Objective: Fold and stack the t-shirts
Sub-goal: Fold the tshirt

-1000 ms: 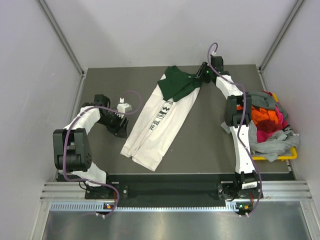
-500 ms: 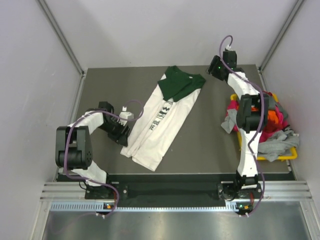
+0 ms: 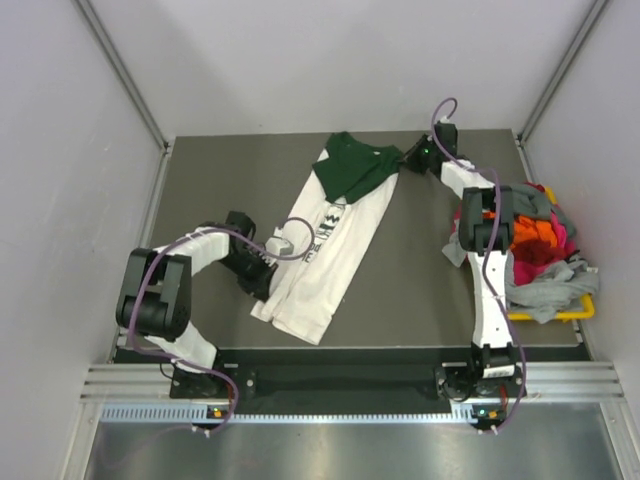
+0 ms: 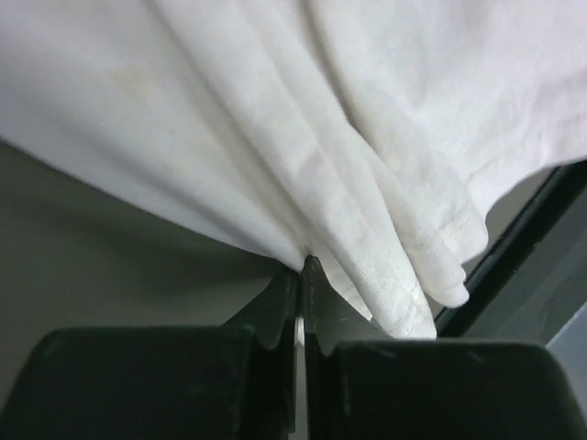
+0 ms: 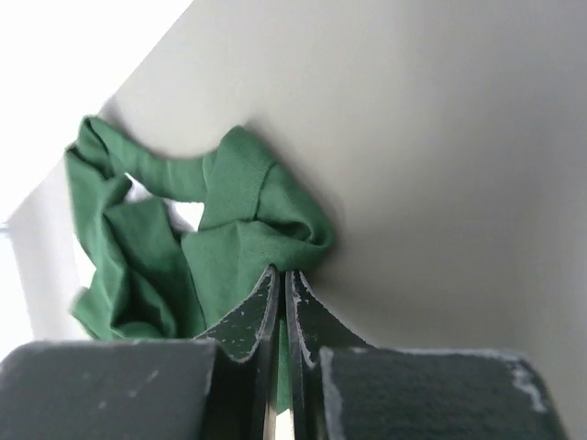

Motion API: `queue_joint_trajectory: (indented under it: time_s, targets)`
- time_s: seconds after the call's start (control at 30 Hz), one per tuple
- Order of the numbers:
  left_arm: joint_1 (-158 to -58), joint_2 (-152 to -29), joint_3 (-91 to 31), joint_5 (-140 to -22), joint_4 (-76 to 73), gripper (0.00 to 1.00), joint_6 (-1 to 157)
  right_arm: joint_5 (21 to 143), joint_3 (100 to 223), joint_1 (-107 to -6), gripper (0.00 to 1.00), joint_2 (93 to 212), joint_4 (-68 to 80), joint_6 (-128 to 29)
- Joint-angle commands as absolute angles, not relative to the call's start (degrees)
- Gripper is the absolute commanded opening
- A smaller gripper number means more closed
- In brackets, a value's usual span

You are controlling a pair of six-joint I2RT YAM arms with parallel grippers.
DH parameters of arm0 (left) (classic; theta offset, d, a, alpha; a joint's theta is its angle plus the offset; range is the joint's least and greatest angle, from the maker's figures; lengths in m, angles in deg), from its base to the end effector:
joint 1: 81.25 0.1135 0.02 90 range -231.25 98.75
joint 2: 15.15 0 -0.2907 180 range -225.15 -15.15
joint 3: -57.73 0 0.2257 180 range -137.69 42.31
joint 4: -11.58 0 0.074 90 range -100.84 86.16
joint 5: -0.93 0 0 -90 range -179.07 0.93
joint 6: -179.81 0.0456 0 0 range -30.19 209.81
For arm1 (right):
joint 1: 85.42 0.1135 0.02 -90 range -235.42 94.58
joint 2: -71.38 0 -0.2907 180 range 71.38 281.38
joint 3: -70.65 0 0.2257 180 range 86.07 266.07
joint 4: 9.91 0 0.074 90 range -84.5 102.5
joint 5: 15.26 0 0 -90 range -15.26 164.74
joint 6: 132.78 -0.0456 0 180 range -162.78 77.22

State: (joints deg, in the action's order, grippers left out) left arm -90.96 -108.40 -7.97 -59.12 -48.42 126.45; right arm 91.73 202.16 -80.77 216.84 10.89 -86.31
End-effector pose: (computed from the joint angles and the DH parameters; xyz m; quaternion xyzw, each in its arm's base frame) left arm 0.2341 -0.0632 0.1859 0.3852 0.8857 -0.2464 0.0802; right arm 0.5722 0.0599 0.1569 0.2271 0.8491 0.3067 0.3652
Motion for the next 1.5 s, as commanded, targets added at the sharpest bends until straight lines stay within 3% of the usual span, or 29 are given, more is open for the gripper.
queue_joint_trajectory:
  time_s: [0.0, 0.17, 0.23, 0.27, 0.37, 0.47, 0.53, 0.77, 0.9, 1.03, 1.2, 1.27, 1.3, 1.33, 1.4, 1.43, 1.47]
  targets:
    - [-97.2, -110.4, -3.7, -58.2, -51.1, 0.01, 131.6, 94.8, 212.1, -79.9, 0.00, 222.6, 6.0, -93.0]
    - [-108.8, -106.5, -3.7, -57.4, -50.4, 0.01, 131.2, 93.4, 224.2, -78.8, 0.01, 229.3, 3.7, -98.3]
    - [-111.7, -104.9, -4.1, -57.7, -49.9, 0.07, 130.1, 92.1, 223.7, -79.0, 0.14, 228.3, 4.1, -97.7]
    - [-111.7, -104.3, -4.2, -57.9, -50.2, 0.18, 129.9, 90.9, 223.3, -79.2, 0.32, 226.3, 5.4, -94.9]
    - [-111.7, -100.6, -3.4, -62.0, -51.3, 0.35, 129.0, 89.9, 217.0, -80.0, 0.58, 218.2, 10.6, -88.0]
    - [-111.2, -96.8, -3.7, -64.5, -54.5, 0.50, 128.2, 86.4, 205.7, -80.1, 0.68, 206.5, 13.7, -80.5]
    - [-110.9, -95.3, -5.1, -65.0, -55.8, 0.57, 127.6, 84.5, 195.4, -79.4, 0.70, 199.9, 15.2, -77.4]
    - [-108.3, -85.4, -4.7, -68.8, -54.7, 0.59, 124.3, 80.4, 154.8, -70.5, 0.73, 166.7, 15.1, -73.2]
    - [-106.8, -82.0, -2.5, -69.8, -51.9, 0.59, 122.1, 78.8, 140.8, -62.1, 0.75, 155.5, 19.2, -75.8]
    - [-106.6, -78.2, -2.6, -69.0, -50.4, 0.60, 120.6, 77.8, 128.9, -49.0, 0.74, 148.0, 19.3, -83.5]
    - [-106.6, -76.5, -2.7, -67.9, -49.1, 0.61, 120.3, 78.4, 119.3, -36.3, 0.65, 147.1, 14.2, -94.3]
    - [-106.5, -76.8, -2.7, -68.0, -48.6, 0.61, 120.2, 80.5, 117.6, -34.3, 0.56, 149.9, 9.1, -97.5]
    - [-106.6, -77.0, -2.7, -68.1, -48.6, 0.61, 120.0, 80.7, 115.9, -33.0, 0.51, 150.7, 7.7, -98.5]
    - [-106.6, -77.5, -2.7, -68.2, -48.4, 0.61, 120.1, 81.1, 114.8, -32.6, 0.37, 151.8, 5.8, -100.2]
    - [-106.6, -78.4, -2.8, -68.2, -48.3, 0.61, 120.0, 81.8, 111.7, -32.2, 0.21, 151.8, 1.9, -101.6]
    - [-106.6, -78.7, -2.8, -68.1, -48.3, 0.61, 120.1, 81.9, 110.8, -32.2, 0.06, 150.8, 0.9, -102.9]
    - [-106.6, -79.0, -3.0, -67.6, -48.3, 0.60, 120.6, 81.5, 110.0, -32.2, 0.00, 149.7, 1.4, -103.2]
